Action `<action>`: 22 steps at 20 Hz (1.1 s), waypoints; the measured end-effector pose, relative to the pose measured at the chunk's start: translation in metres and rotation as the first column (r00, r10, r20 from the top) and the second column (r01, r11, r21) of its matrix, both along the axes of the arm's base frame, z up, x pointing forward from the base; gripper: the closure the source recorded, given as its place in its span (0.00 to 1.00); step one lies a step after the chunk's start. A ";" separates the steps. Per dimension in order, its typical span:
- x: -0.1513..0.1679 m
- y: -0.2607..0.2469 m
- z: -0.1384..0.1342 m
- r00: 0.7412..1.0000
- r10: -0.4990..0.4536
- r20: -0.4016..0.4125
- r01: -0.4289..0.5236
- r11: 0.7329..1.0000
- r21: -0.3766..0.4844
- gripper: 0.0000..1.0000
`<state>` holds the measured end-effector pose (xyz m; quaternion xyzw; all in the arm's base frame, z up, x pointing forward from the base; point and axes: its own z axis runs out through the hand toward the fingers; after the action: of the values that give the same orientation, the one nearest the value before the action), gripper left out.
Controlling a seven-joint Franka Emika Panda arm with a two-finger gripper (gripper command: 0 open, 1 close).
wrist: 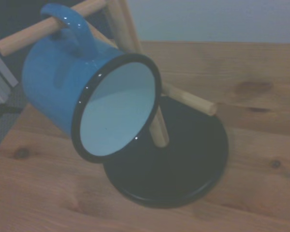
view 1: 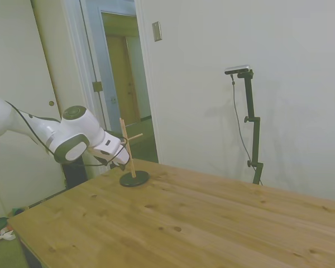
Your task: Unload the mug
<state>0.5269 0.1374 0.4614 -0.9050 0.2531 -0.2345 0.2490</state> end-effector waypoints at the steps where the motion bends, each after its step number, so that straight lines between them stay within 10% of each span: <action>1: 0.003 0.002 -0.001 1.000 0.022 0.009 -0.022 1.000 -0.002 0.00; 22: 0.034 0.027 0.002 0.937 0.329 0.122 -0.315 0.941 -0.122 0.00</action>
<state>0.5612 0.1642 0.4635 -0.9268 0.0712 -0.2660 0.2553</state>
